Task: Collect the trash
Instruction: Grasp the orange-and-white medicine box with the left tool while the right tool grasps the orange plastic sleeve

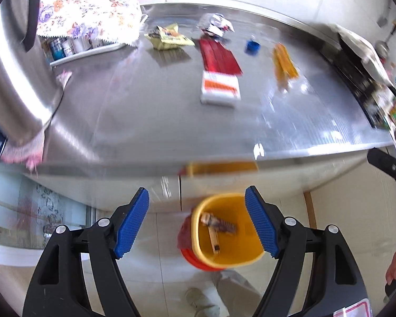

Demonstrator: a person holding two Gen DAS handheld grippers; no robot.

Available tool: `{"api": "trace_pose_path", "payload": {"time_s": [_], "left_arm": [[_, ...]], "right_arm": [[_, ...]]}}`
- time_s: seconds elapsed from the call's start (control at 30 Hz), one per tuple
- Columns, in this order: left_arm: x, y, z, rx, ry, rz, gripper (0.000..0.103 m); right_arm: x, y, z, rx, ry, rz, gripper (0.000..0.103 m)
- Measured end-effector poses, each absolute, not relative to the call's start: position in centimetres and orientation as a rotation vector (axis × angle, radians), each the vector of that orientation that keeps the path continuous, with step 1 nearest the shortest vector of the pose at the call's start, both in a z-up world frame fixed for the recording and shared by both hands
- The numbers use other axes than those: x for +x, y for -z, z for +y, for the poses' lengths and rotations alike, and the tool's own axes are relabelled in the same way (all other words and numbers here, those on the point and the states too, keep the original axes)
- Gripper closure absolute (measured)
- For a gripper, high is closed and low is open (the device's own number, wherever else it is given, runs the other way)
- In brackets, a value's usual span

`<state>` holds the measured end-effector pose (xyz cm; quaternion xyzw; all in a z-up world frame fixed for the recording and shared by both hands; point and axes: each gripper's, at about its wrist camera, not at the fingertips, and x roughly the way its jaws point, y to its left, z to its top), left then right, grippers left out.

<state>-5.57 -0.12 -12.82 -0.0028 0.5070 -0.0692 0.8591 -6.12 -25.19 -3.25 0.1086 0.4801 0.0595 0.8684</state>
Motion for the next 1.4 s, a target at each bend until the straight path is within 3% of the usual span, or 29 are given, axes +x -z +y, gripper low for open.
{"api": "trace_pose_path", "payload": {"time_s": [0.43,0.97,1.1,1.17,1.23,1.4], "left_arm": [[3.7,13.1,-2.9,-0.036,0.139,1.078,0.028],[7.5,14.5,-3.7,0.091,0.104,1.075,0.028],[8.0,14.3,-3.1,0.09,0.094,1.065,0.038],[8.1,14.0,-2.6,0.09,0.088,1.069,0.051],[8.2,13.8,-2.0,0.078,0.09,1.072,0.053],[8.0,13.6,-1.8,0.081,0.089,1.068,0.053]], "right_arm": [[6.8,4.2,-26.5,0.198,-0.153,1.015,0.04],[15.2,8.0,-25.4,0.156,-0.047,1.087,0.04],[15.7,9.5,-24.7,0.101,-0.033,1.111,0.041],[15.4,9.6,-24.4,0.071,-0.039,1.09,0.058],[15.2,9.6,-24.4,0.068,-0.044,1.082,0.081],[14.6,9.0,-25.2,0.098,-0.06,1.052,0.097]]}}
